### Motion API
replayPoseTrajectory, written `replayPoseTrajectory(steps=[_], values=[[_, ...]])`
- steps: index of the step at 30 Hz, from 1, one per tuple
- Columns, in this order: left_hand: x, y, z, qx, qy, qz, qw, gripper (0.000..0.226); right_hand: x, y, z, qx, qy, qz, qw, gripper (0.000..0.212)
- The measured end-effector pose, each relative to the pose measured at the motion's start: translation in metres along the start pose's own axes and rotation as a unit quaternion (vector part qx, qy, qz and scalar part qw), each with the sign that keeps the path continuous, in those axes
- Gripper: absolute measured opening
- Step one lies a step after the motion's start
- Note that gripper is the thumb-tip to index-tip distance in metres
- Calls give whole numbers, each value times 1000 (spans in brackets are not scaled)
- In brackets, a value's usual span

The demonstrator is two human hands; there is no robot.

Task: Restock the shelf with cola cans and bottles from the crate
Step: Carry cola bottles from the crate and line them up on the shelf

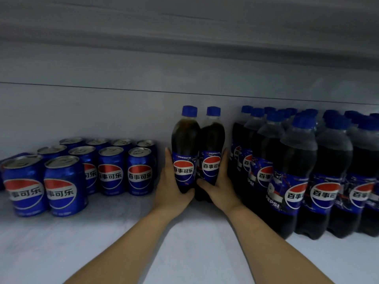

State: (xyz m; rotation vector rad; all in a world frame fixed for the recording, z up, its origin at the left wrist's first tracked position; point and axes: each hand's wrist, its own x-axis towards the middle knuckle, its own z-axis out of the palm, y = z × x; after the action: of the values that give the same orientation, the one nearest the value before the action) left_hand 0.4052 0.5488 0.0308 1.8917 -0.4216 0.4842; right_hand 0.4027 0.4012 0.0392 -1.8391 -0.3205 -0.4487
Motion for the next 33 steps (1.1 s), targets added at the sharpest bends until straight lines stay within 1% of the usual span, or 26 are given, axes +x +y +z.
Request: replayPoseTrajectory(steps=[4,7,11,14,19,23,27,30,33], values=[[4,-2,-3,-38,11,1,999,118,1,3,4,-36,20,-14,999,108],[5,-4,-6,-60,4,19,998,114,1,3,6,-45,29,-21,998,109],[7,-6,-5,-66,-2,36,997,110,1,3,6,-27,26,-14,999,107],[8,-10,-4,-73,-12,33,997,111,3,9,6,-5,19,-4,1000,105],[13,-21,-3,-62,-27,42,997,113,12,18,7,7,14,-15,1000,102],[13,-17,-3,-43,-24,45,998,113,16,16,8,12,12,-37,999,98],[8,2,-14,-34,-21,34,999,113,6,3,8,0,13,-51,999,98],[-1,34,-26,-56,-4,10,998,115,-11,-21,1,-12,28,-54,998,98],[-21,70,-42,-66,-3,26,997,114,-39,-55,-9,-14,59,-77,995,96]])
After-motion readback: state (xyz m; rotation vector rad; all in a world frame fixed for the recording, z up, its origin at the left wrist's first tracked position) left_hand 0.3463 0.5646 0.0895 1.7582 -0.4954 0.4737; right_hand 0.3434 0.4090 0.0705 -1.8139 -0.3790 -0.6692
